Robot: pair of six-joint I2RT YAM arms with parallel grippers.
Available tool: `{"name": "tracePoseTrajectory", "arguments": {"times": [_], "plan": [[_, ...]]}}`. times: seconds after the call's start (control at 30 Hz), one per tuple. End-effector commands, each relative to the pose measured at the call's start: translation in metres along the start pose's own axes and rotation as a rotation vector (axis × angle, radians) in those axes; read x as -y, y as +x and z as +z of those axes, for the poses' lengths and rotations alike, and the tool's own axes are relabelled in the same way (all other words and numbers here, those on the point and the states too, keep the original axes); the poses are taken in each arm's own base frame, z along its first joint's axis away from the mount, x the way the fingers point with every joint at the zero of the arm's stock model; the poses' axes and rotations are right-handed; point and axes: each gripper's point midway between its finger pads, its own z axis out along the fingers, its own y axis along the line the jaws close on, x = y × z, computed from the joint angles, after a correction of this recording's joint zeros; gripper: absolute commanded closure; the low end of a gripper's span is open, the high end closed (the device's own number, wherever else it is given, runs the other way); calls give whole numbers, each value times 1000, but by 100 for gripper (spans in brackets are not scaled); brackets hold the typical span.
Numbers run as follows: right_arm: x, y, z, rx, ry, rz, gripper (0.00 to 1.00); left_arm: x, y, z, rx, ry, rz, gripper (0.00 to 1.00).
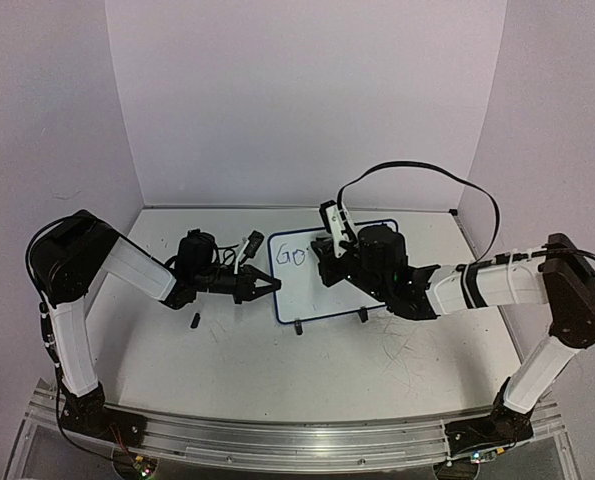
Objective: Write a sentence on the whiteboard
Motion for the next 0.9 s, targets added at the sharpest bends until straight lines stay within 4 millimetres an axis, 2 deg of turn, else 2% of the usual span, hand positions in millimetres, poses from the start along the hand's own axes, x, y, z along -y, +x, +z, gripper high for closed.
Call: {"name": "tracePoseTrajectory", "arguments": {"times": [0.0,0.53,0.87], "plan": [[-1,-16,6,47,8,12,100,-7,5,-1,-32,-50,30,100],[1,3,-2,-3,3,29,100,-7,6,-1,-33,-50,30,100],[2,7,-4,-15,4,44,100,-7,6,-1,-34,-50,30,100]]}}
